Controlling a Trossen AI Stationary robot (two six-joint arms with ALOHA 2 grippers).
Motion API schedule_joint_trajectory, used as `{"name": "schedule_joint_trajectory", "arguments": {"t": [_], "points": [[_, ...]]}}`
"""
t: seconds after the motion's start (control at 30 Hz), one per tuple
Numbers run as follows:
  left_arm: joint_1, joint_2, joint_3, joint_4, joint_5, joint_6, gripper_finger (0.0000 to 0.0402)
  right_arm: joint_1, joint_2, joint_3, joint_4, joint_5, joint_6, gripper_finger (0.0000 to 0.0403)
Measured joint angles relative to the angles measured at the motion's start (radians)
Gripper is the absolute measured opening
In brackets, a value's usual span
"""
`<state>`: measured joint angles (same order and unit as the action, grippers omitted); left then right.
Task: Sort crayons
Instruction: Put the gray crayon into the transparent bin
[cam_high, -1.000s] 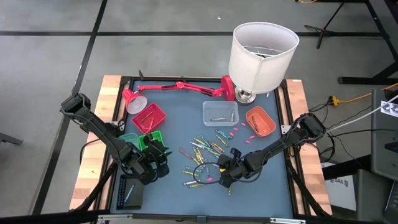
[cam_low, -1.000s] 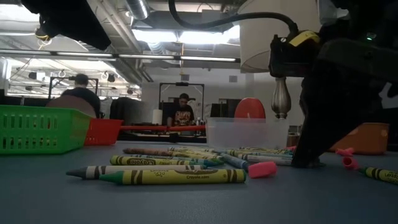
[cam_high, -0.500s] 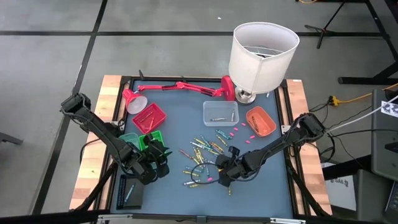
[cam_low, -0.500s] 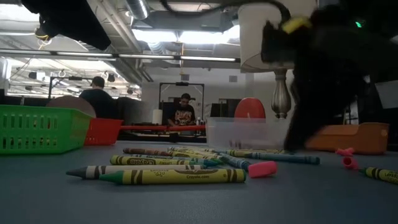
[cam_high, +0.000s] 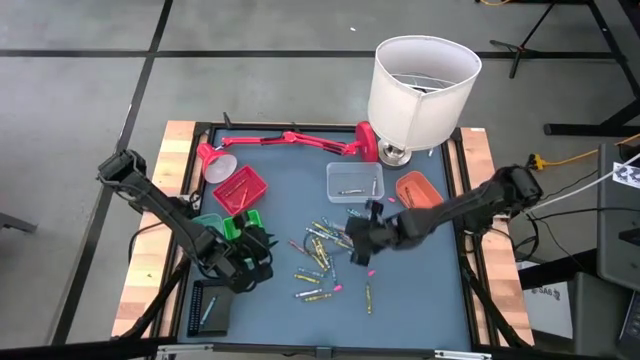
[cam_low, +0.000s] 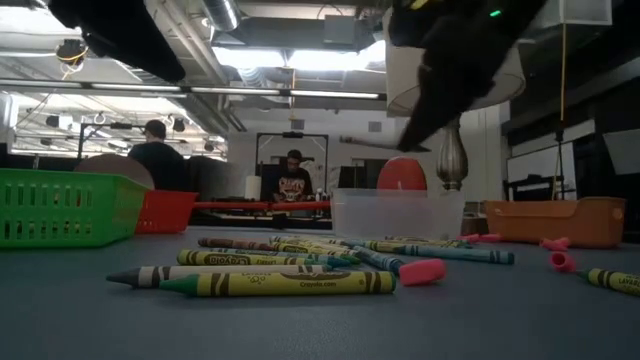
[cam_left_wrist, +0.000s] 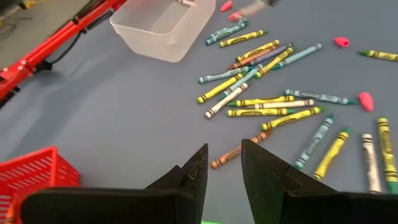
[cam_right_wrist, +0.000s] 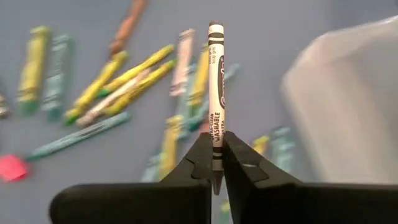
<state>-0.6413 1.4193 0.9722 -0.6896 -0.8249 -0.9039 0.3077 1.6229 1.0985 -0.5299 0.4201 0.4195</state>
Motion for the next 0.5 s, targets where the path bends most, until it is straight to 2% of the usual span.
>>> {"name": "schedule_joint_trajectory", "arguments": {"t": [0.27,0.5], "points": [[0.068,0.000,0.000,0.009,0.040,0.059,0.0080,-0.207,-0.011,0.001,-0.006,0.015,-0.266,0.0016],[0.128,0.000,0.000,0.047,0.136,0.174,0.0080,-0.335,-0.011,0.001,-0.034,-0.003,-0.361,0.0019]]}}
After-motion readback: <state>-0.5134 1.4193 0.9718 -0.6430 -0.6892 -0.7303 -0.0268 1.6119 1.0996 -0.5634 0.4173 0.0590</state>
